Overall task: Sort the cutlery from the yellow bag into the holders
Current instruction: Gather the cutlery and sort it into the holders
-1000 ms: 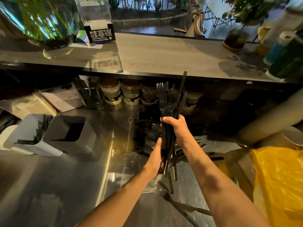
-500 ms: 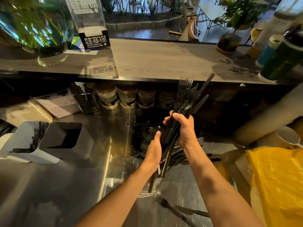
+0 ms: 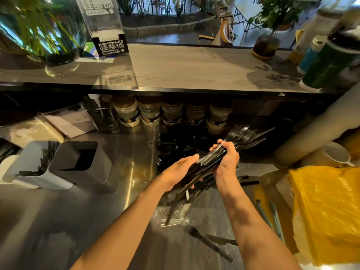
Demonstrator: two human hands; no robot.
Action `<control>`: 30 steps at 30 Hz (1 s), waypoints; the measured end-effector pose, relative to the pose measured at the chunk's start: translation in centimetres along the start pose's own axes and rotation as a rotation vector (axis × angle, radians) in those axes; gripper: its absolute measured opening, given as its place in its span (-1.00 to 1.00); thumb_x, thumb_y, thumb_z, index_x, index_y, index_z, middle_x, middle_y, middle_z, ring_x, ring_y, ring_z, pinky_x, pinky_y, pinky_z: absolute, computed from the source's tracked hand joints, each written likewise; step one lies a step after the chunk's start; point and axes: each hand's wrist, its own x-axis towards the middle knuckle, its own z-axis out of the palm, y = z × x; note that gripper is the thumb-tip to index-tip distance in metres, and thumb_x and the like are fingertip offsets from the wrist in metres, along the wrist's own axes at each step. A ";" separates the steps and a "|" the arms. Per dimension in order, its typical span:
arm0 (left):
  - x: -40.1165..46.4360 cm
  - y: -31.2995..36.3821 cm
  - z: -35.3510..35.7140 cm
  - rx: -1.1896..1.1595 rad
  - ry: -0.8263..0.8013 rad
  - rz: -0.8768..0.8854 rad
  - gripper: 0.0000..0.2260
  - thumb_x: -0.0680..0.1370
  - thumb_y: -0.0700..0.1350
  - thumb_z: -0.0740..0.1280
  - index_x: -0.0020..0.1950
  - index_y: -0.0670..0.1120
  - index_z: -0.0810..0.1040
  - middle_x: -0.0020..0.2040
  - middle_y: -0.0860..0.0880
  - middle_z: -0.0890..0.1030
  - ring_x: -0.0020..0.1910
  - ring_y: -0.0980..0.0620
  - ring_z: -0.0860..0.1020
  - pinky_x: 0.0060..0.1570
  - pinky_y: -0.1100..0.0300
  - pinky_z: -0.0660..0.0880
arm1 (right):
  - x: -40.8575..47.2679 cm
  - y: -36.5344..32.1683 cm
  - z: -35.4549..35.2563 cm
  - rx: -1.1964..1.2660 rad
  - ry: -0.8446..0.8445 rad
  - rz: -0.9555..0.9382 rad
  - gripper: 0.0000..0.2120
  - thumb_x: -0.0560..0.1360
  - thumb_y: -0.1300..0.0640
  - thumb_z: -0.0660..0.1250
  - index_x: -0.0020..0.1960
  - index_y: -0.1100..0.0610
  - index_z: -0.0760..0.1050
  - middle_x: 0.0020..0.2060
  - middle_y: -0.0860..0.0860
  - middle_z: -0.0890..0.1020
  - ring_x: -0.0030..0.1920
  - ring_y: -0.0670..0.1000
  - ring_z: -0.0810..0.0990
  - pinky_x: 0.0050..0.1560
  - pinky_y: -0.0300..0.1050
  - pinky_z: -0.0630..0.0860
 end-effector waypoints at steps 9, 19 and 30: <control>0.0 -1.4 -1.7 0.698 0.048 0.062 -0.58 0.68 0.10 0.14 -0.24 -0.16 0.41 -0.37 -0.06 0.49 -0.59 0.21 0.37 -0.45 0.22 0.32 | -0.3 -1.2 -2.6 0.180 0.227 -0.086 -0.80 0.46 0.36 0.28 0.06 0.25 0.38 -0.29 0.11 0.52 -0.40 0.03 0.51 -0.41 -0.15 0.47; 1.1 -1.8 -3.8 0.853 0.359 0.001 -0.53 0.69 0.18 0.01 -0.07 -0.05 0.60 -0.23 0.02 0.57 -0.12 -0.03 0.57 -0.04 0.06 0.45 | 0.1 -4.8 -4.0 0.224 0.275 -0.202 -0.94 0.46 0.35 0.28 -0.19 0.25 0.44 -0.32 0.06 0.53 -0.39 0.00 0.51 -0.34 -0.14 0.47; 3.6 -0.6 -1.7 0.077 0.426 0.098 -0.61 0.72 -0.12 0.05 0.54 -0.19 0.29 0.49 -0.11 0.40 0.47 -0.05 0.35 0.44 0.16 0.19 | -0.6 -3.7 -3.7 0.234 0.184 -0.138 -0.94 0.46 0.32 0.28 -0.18 0.23 0.45 -0.31 0.07 0.52 -0.35 0.01 0.50 -0.33 -0.14 0.48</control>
